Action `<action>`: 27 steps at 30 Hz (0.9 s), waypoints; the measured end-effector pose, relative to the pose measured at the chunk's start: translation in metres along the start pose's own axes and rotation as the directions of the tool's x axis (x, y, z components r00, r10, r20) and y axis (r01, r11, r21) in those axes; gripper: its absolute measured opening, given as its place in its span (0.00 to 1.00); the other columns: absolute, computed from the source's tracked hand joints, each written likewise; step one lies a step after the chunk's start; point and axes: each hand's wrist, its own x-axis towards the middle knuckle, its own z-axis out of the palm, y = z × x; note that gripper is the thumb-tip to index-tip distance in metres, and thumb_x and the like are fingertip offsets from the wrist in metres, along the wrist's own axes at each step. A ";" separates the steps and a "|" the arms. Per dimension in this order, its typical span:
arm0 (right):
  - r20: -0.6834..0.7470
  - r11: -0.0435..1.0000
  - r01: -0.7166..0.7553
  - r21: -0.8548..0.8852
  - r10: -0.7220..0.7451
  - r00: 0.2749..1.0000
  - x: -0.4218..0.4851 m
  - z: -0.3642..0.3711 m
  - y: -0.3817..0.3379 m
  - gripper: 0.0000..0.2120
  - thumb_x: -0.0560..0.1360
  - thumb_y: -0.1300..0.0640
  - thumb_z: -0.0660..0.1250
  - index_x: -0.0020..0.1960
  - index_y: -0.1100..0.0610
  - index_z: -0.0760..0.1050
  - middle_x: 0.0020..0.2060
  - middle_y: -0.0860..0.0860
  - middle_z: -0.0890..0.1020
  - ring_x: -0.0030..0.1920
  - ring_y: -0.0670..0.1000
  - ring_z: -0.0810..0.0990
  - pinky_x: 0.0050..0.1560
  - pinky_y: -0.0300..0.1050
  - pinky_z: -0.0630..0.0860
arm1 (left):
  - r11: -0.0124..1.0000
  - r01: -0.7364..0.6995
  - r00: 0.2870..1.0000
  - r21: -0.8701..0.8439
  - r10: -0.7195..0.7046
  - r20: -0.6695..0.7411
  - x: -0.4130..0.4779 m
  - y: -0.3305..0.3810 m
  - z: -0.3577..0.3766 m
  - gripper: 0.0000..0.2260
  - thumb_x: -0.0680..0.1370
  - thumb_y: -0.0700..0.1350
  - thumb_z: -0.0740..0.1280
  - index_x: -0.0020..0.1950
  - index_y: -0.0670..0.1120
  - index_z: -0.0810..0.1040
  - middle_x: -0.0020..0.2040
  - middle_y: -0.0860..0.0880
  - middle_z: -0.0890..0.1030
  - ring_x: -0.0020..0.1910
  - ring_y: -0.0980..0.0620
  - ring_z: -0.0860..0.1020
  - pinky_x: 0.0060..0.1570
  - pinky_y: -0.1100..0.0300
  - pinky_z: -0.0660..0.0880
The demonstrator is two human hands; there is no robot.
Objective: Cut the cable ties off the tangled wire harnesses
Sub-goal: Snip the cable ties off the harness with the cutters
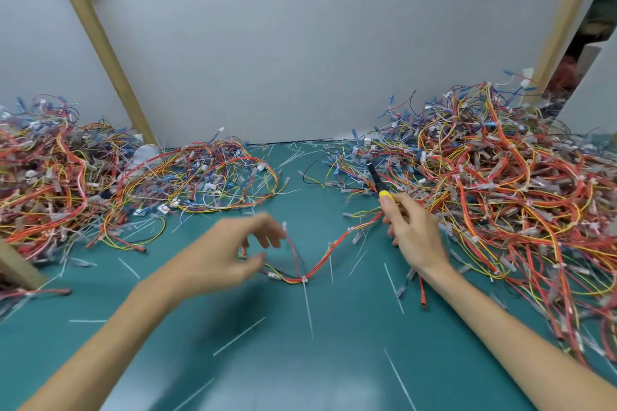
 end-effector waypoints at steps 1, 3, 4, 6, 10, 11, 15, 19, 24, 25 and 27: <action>0.003 1.000 0.005 -0.009 -0.005 1.000 0.000 0.000 -0.001 0.19 0.74 0.31 0.57 0.44 0.44 0.76 0.34 0.54 0.79 0.36 0.56 0.78 0.39 0.61 0.78 | 0.997 -0.039 0.998 0.070 0.035 0.061 -0.008 0.000 0.011 0.16 0.75 0.40 0.69 0.59 0.54 0.76 0.55 0.61 0.80 0.56 0.62 0.76 0.54 0.63 0.71; 0.006 1.000 0.010 -0.019 -0.010 1.000 -0.002 0.001 -0.001 0.18 0.74 0.31 0.57 0.44 0.43 0.76 0.34 0.53 0.79 0.36 0.56 0.78 0.39 0.61 0.78 | 0.953 -0.125 0.988 0.275 0.093 0.127 -0.012 -0.004 0.035 0.18 0.79 0.51 0.66 0.69 0.56 0.71 0.65 0.61 0.74 0.65 0.60 0.69 0.62 0.62 0.65; 0.009 1.000 0.011 -0.022 -0.011 1.000 -0.002 0.001 -0.001 0.18 0.75 0.32 0.58 0.45 0.44 0.76 0.34 0.53 0.79 0.36 0.56 0.78 0.40 0.61 0.78 | 0.929 -0.146 0.986 0.339 0.111 0.121 -0.009 -0.006 0.044 0.19 0.80 0.54 0.63 0.71 0.57 0.69 0.67 0.61 0.72 0.67 0.59 0.67 0.63 0.61 0.64; 0.015 1.000 0.008 -0.027 -0.007 1.000 -0.002 0.001 0.000 0.15 0.78 0.35 0.59 0.46 0.44 0.76 0.36 0.54 0.80 0.37 0.57 0.78 0.41 0.62 0.78 | 0.917 -0.177 0.984 0.357 0.164 0.065 -0.001 -0.006 0.053 0.15 0.80 0.55 0.63 0.67 0.56 0.75 0.64 0.58 0.76 0.65 0.55 0.71 0.60 0.61 0.64; 0.013 1.000 -0.004 -0.021 0.004 1.000 -0.002 0.001 -0.003 0.14 0.78 0.37 0.58 0.48 0.45 0.76 0.37 0.55 0.80 0.38 0.57 0.78 0.41 0.62 0.77 | 0.839 -0.277 0.934 0.468 0.349 -0.073 0.021 -0.010 0.067 0.06 0.79 0.52 0.65 0.52 0.53 0.79 0.55 0.52 0.78 0.53 0.50 0.77 0.53 0.57 0.70; 0.016 1.000 -0.004 -0.024 0.004 1.000 -0.002 0.001 -0.003 0.15 0.77 0.37 0.58 0.48 0.45 0.76 0.37 0.55 0.80 0.38 0.57 0.78 0.41 0.62 0.77 | 0.833 -0.286 0.926 0.473 0.368 -0.088 0.026 -0.011 0.071 0.05 0.79 0.51 0.64 0.51 0.53 0.78 0.55 0.52 0.77 0.52 0.50 0.76 0.53 0.57 0.70; 0.026 0.999 -0.001 -0.032 0.002 1.000 -0.002 0.001 -0.003 0.14 0.78 0.37 0.59 0.48 0.45 0.76 0.37 0.54 0.80 0.37 0.55 0.78 0.40 0.58 0.77 | 0.878 -0.270 0.931 0.396 0.344 -0.126 0.041 -0.009 0.078 0.06 0.77 0.48 0.68 0.51 0.51 0.73 0.57 0.49 0.73 0.49 0.52 0.72 0.51 0.59 0.69; 0.088 0.990 0.069 -0.120 -0.058 0.994 -0.001 0.001 -0.002 0.14 0.77 0.35 0.59 0.46 0.43 0.75 0.32 0.48 0.77 0.33 0.45 0.73 0.34 0.38 0.67 | 0.984 -0.177 0.967 0.010 0.176 -0.187 0.040 0.003 0.087 0.10 0.82 0.55 0.56 0.58 0.51 0.68 0.62 0.56 0.70 0.57 0.57 0.72 0.60 0.54 0.70; 0.233 0.901 0.186 -0.392 -0.098 0.967 -0.003 0.006 -0.001 0.14 0.77 0.35 0.58 0.53 0.43 0.73 0.43 0.42 0.76 0.43 0.43 0.74 0.45 0.43 0.72 | 0.959 -0.108 0.928 -0.263 0.002 -0.373 0.033 0.012 0.093 0.12 0.82 0.53 0.54 0.63 0.68 0.61 0.50 0.63 0.77 0.49 0.62 0.77 0.54 0.63 0.71; 0.264 0.870 0.200 -0.451 -0.084 0.961 -0.004 0.007 -0.002 0.17 0.75 0.33 0.56 0.56 0.42 0.72 0.45 0.40 0.75 0.44 0.44 0.75 0.46 0.44 0.72 | 0.960 -0.103 0.904 -0.259 -0.018 -0.427 0.033 0.013 0.091 0.15 0.81 0.51 0.55 0.63 0.69 0.61 0.48 0.62 0.77 0.46 0.62 0.78 0.50 0.66 0.72; 0.312 0.786 0.252 -0.565 -0.079 0.947 -0.005 0.010 -0.005 0.24 0.73 0.29 0.52 0.61 0.40 0.71 0.46 0.40 0.73 0.46 0.46 0.76 0.45 0.45 0.72 | 0.963 -0.087 0.860 -0.254 -0.056 -0.508 0.035 0.010 0.086 0.12 0.80 0.48 0.59 0.61 0.63 0.67 0.44 0.60 0.78 0.41 0.61 0.78 0.45 0.69 0.72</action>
